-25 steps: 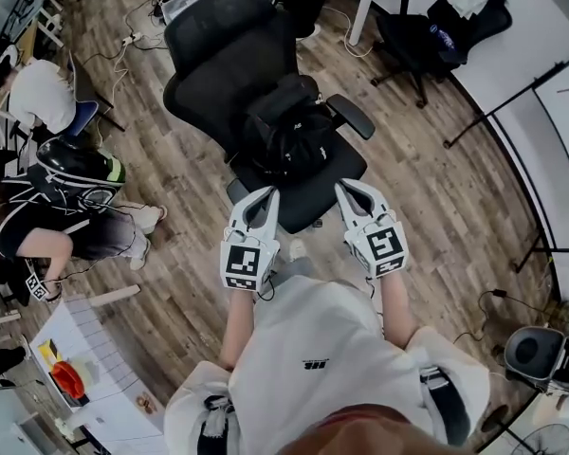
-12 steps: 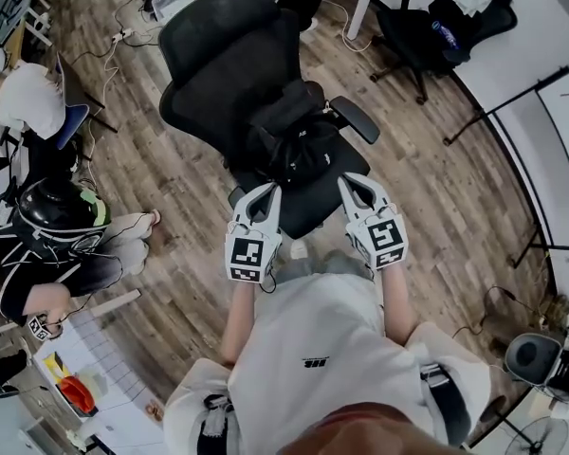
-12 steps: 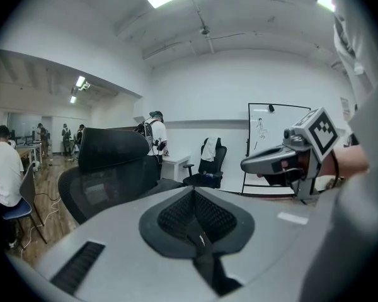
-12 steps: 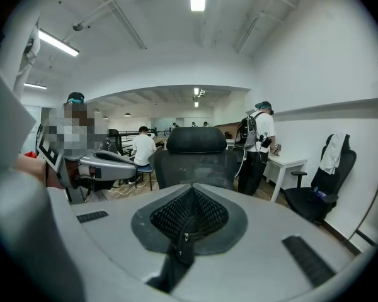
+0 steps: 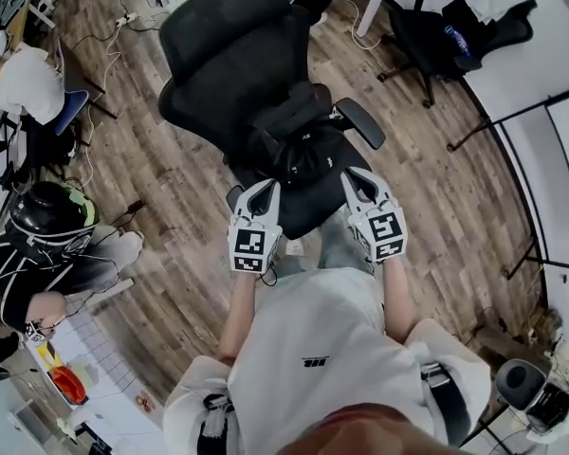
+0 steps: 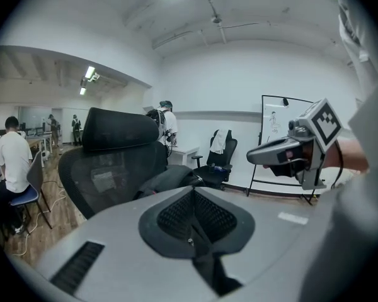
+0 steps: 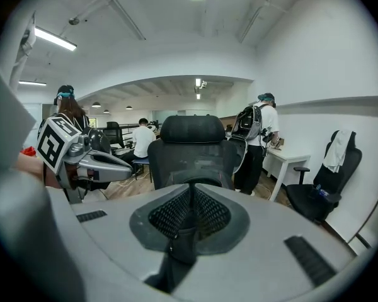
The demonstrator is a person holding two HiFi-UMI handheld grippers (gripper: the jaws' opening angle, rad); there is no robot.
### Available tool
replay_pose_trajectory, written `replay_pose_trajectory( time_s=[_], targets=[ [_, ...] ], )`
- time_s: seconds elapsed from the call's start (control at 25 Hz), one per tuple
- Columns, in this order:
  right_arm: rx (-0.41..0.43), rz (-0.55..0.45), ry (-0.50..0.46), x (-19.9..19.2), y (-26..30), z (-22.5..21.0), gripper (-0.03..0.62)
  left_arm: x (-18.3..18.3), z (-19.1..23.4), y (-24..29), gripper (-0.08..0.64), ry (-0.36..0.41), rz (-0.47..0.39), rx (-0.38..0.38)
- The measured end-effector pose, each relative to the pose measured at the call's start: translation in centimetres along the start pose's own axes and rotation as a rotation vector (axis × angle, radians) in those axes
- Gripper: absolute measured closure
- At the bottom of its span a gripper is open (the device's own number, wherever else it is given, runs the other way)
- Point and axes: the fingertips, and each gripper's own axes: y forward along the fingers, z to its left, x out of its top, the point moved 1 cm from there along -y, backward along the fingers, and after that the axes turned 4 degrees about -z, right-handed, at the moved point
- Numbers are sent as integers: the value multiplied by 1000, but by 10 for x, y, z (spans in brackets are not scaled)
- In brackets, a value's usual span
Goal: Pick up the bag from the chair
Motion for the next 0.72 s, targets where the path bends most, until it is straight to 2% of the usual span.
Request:
replay_pose_trajectory(
  time_s=[0.24, 0.72],
  targets=[
    [51, 33, 10, -15, 31, -26, 566, -15, 14, 26, 548, -27, 46, 68],
    [221, 131, -16, -43, 99, -84, 543, -52, 35, 71, 548, -123, 170, 285]
  ],
)
